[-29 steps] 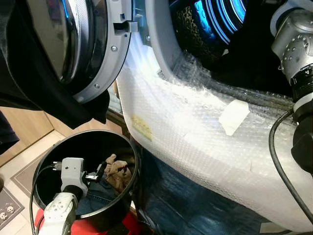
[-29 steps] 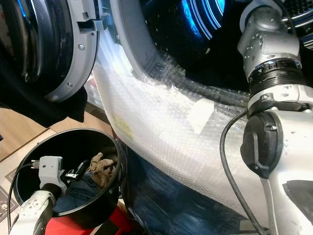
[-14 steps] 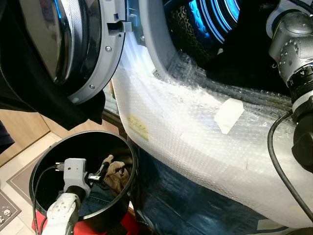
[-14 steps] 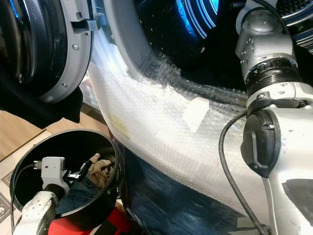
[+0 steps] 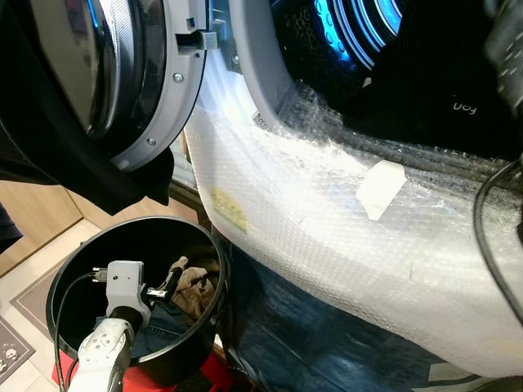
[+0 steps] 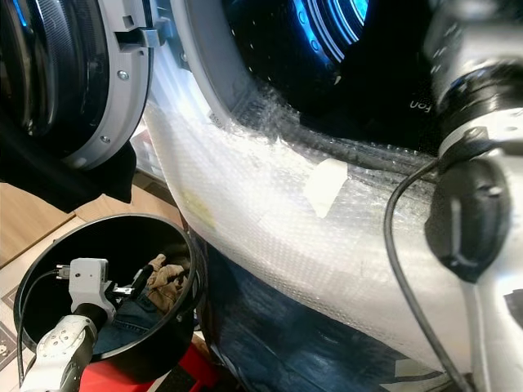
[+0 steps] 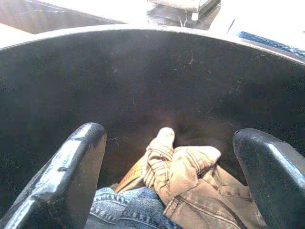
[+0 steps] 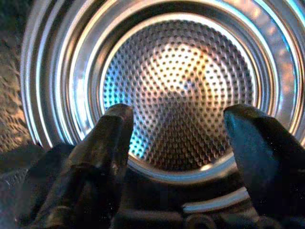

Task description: Clothes washing

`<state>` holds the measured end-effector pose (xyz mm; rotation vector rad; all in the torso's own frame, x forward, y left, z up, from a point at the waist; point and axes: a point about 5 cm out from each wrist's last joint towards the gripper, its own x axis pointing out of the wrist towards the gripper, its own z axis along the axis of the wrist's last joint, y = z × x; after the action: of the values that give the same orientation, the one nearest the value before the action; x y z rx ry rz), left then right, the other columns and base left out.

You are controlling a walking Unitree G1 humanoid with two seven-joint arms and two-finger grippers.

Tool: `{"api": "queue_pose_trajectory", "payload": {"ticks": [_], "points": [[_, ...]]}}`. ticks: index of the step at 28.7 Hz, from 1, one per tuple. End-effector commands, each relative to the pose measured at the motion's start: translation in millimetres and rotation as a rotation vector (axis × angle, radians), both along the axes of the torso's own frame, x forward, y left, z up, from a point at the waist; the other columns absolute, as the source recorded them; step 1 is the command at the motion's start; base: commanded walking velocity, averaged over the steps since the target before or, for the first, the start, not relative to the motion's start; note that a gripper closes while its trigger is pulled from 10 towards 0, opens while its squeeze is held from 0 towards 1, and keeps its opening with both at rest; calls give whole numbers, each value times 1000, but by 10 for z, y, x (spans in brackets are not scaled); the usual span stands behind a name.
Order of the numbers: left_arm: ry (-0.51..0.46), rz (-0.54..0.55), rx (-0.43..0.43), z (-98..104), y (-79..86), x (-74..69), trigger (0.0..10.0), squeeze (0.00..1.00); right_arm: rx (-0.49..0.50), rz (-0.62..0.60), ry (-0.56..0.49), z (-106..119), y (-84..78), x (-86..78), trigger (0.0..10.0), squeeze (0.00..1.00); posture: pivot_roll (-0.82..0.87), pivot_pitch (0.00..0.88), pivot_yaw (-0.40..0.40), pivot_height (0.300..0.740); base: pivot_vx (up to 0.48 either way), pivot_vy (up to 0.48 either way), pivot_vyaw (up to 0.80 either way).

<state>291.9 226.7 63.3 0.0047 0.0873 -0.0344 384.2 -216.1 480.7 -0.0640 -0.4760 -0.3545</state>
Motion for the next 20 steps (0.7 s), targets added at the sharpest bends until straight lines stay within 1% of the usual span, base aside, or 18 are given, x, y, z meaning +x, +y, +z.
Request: {"api": "queue_pose_trajectory", "payload": {"ticks": [1,2,5,6,7,8,9,10,11,12,13,14,16,18,19,20], "points": [[37,-10,7,-67,-11,-23,10000,0,-18,30,6,13,70,10,10000,1000,-34,73,-48,740,0,0,0],[37,-10,7,-67,-11,-23,10000,0,-18,30,6,13,70,10,10000,1000,-34,73,-48,740,0,0,0],[48,-16,6,-89,-24,-2,10000,0,-44,66,153,-351,187,185,10000,1000,-41,58,-46,740,0,0,0],[46,-19,6,-89,-36,1,10000,0,-25,55,149,-350,166,181,10000,1000,-32,54,-50,740,0,0,0],[43,-22,6,-83,-53,8,10000,0,14,40,102,-258,124,137,10000,1000,-30,56,-50,740,0,0,0],[41,-23,6,-80,-57,11,10000,0,28,37,77,-208,110,115,10000,1000,-30,56,-50,740,0,0,0],[37,-22,4,-74,-65,13,10000,0,44,45,26,-102,99,67,10000,1000,-28,58,-54,740,0,0,0],[35,-22,3,-70,-68,14,10000,0,50,50,5,-54,96,46,10000,1000,-27,57,-55,740,0,0,0],[35,-22,2,-70,-70,15,10000,0,45,89,-6,-9,135,34,10000,545,-31,59,-53,740,0,0,0],[35,-23,2,-70,-70,16,10000,0,40,119,-10,18,166,28,10000,545,-35,61,-52,740,0,0,0],[39,-25,3,-78,-74,13,10000,0,18,155,0,23,213,35,10000,0,-41,61,-51,740,0,0,0],[46,-33,6,-94,-85,7,10000,0,-2,168,4,30,243,36,10000,0,-41,60,-51,740,0,0,0],[56,-44,15,-120,-102,-2,10000,0,-11,138,1,34,235,31,10000,0,-42,60,-51,740,0,0,0],[57,-42,11,-127,-107,-2,10000,0,0,128,-2,31,214,28,10000,0,-42,61,-53,740,0,0,0],[48,-38,4,-119,-111,2,10000,0,49,145,-8,29,191,24,10000,0,-42,64,-51,740,0,0,0],[40,-33,-3,-110,-114,6,10000,0,101,182,-5,16,209,33,10000,0,-46,64,-44,740,0,0,0]]}}
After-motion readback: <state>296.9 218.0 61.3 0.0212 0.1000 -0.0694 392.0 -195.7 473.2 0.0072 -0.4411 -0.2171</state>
